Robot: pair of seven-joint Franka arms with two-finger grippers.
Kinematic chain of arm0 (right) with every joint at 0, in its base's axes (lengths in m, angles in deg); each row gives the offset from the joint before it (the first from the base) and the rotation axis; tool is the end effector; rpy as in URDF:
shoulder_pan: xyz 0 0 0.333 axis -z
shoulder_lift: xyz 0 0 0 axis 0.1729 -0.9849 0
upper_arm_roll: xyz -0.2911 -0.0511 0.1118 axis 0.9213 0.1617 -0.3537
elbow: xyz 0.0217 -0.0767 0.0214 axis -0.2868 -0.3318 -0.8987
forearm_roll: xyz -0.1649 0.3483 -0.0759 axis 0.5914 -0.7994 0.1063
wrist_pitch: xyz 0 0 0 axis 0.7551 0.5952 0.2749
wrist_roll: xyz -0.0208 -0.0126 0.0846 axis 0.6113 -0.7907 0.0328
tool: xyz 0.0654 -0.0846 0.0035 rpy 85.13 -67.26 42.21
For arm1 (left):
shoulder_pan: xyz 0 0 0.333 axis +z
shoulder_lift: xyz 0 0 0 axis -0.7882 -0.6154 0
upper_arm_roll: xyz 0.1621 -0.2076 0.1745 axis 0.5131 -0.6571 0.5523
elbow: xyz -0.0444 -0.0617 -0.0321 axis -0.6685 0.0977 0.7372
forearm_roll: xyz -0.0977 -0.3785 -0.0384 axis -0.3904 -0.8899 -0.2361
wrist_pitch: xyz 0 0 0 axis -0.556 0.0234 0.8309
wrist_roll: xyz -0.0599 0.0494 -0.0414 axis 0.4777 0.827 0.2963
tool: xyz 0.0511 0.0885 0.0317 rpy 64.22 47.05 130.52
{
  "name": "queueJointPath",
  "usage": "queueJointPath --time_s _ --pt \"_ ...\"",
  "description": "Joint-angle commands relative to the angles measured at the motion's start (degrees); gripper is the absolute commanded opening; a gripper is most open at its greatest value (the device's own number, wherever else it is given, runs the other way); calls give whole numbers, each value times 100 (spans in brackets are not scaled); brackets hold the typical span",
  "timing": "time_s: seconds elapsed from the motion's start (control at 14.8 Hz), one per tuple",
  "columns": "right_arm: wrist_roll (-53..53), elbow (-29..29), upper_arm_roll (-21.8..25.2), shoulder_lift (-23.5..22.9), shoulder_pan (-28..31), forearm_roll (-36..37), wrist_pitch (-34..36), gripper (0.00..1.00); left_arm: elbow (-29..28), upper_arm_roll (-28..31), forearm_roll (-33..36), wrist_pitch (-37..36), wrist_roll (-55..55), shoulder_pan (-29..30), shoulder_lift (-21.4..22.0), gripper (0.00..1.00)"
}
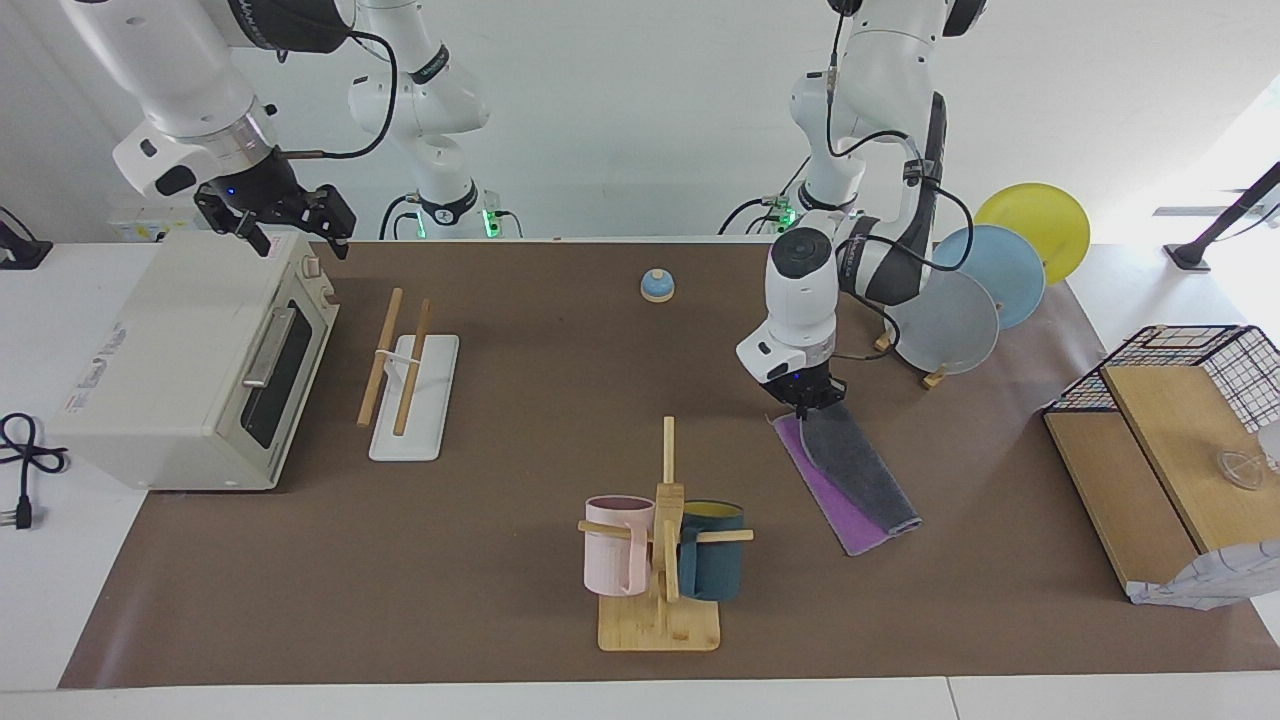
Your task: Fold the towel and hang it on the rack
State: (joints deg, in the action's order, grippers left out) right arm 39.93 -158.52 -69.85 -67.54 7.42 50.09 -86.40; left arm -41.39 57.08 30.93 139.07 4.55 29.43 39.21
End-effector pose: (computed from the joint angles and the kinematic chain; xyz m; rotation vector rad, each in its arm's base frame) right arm 0.5295 -0.0176 0.6237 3.1116 -0.0793 -0.1897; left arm 0.5281 -0.2670 0.2948 -2.8231 0.6586 -0.0945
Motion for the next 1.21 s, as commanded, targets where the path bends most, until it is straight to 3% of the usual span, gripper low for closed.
queueJointPath --time_s 0.0,0.2,0.54,0.88,1.14 --pt "-95 -59 -37 80 86 -24 36 100 65 78 152 10 -94 -35 30 99" --pt "-104 -59 -45 80 86 -24 36 100 232 35 -23 -428 90 384 196 100" --pt "-104 -59 -45 72 86 -24 36 100 496 61 -1762 -377 828 1044 312 100" --pt "-95 -59 -37 72 86 -24 36 100 -66 43 -2904 562 1531 1599 277 100" --pt "-104 -59 -37 72 86 -24 36 100 -259 43 -3793 660 2023 1757 197 100"
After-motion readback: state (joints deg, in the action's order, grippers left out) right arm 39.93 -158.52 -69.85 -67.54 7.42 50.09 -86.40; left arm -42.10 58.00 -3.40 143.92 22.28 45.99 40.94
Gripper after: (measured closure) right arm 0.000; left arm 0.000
